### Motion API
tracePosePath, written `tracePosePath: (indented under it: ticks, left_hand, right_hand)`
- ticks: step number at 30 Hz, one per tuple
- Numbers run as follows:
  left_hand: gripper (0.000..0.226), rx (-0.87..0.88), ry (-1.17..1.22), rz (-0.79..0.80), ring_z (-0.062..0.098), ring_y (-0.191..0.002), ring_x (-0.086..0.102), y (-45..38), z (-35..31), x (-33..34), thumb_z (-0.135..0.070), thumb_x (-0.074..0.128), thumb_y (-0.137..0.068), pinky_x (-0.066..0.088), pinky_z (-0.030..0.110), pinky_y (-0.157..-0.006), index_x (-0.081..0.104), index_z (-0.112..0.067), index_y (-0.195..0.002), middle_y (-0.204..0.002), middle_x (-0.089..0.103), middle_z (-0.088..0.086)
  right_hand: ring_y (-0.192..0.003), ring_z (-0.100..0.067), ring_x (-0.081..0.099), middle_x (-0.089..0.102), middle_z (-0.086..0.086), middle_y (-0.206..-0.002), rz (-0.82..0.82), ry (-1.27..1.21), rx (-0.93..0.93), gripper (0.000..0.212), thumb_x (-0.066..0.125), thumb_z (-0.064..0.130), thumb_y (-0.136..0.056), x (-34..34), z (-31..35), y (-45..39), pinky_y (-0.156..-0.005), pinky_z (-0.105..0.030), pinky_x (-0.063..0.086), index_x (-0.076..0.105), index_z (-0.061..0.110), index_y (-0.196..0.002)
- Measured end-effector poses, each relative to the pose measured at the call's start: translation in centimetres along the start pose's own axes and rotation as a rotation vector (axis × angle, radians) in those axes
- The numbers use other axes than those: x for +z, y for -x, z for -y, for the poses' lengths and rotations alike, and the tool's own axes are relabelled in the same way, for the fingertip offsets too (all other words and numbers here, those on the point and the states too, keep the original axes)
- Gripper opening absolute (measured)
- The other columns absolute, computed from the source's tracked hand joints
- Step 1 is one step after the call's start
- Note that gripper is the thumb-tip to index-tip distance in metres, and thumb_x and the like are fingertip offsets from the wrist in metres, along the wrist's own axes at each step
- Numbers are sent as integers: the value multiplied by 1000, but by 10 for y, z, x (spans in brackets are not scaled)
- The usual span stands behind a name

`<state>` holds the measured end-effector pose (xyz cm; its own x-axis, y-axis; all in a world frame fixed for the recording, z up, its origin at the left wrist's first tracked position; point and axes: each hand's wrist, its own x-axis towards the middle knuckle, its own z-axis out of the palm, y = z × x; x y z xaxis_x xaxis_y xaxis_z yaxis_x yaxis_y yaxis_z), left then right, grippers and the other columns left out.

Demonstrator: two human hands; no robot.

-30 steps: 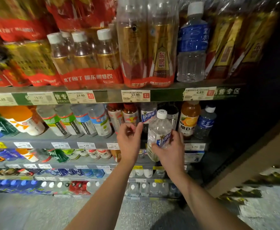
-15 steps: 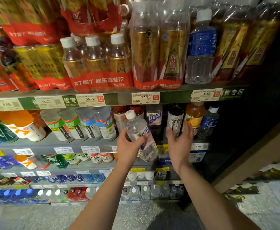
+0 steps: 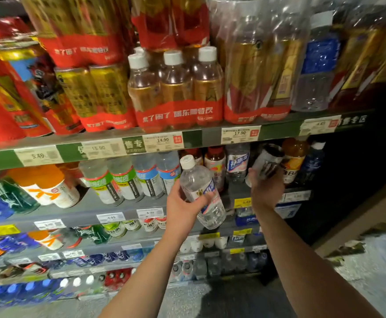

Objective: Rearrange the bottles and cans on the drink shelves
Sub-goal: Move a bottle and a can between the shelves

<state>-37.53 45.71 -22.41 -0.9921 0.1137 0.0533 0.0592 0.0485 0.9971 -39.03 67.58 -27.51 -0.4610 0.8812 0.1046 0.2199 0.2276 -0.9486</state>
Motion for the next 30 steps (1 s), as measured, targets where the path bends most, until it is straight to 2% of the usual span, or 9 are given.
tracePosePath:
  ticks: [2,7,11,14,20,24,28,29,30]
  left_hand:
    - [46,-15,13,5,3,-96,71,0,4,-11,-6,86,-74,55,16,-83,65,-21,-113,-104,76,-8]
    - [46,-50,69,-44,14,-98,73,3,15,-34,-8,87,-75,58,39,-89,64,-19,-114,-104,76,-4]
    - [49,-53,168,-97,8,-96,72,12,14,-46,1,83,-76,56,28,-85,60,-24,-111,-105,74,-5]
    - [55,-54,194,-169,12,-99,72,23,11,-58,-18,89,-67,57,27,-85,61,-21,-114,-108,75,-3]
    - [60,-53,104,-320,18,-102,71,48,13,-101,-32,87,-60,56,29,-89,64,-18,-114,-108,75,2]
    - [39,-74,76,-428,5,-79,67,67,12,-146,-12,88,-73,52,20,-74,62,-15,-102,-89,71,-4]
    - [40,-72,95,-542,-1,-74,66,75,15,-201,-2,83,-76,50,11,-71,62,-6,-109,-101,73,-2]
    - [38,-66,111,-568,-3,-67,63,75,15,-218,-1,83,-77,49,10,-68,60,-5,-107,-84,68,10]
    - [36,-68,128,-583,-6,-63,59,75,15,-235,0,82,-77,47,9,-66,60,-7,-105,-89,58,26]
  right_hand:
    - [-98,-28,68,72,-7,-110,-41,-49,-33,46,76,31,-78,-4,7,6,-76,-32,50,60,12,-116]
    - [-98,-16,65,70,2,-110,0,-86,-65,49,82,33,-78,-16,25,51,-79,-27,48,57,18,-117]
    - [-86,-15,65,66,8,-94,140,-126,-45,40,83,29,-77,-21,28,104,-70,-25,48,56,27,-106]
    - [-79,-3,66,67,16,-87,286,-168,-84,38,85,20,-76,-15,31,134,-62,-15,47,57,31,-98]
    - [-81,6,65,65,17,-92,533,-236,-35,45,88,13,-72,19,29,185,-77,-24,54,59,29,-103]
    - [-78,12,67,72,27,-83,679,-266,-59,45,85,1,-73,40,38,219,-69,-9,51,58,30,-95]
    - [-90,-4,72,76,12,-95,708,-254,-118,42,88,12,-71,63,52,259,-80,-24,56,62,30,-98]
    - [-92,-6,72,76,12,-97,722,-246,-129,40,88,15,-72,71,57,272,-82,-26,56,62,30,-99]
    - [-92,-5,72,76,12,-97,735,-227,-142,39,88,17,-73,81,63,285,-83,-26,56,62,29,-99]
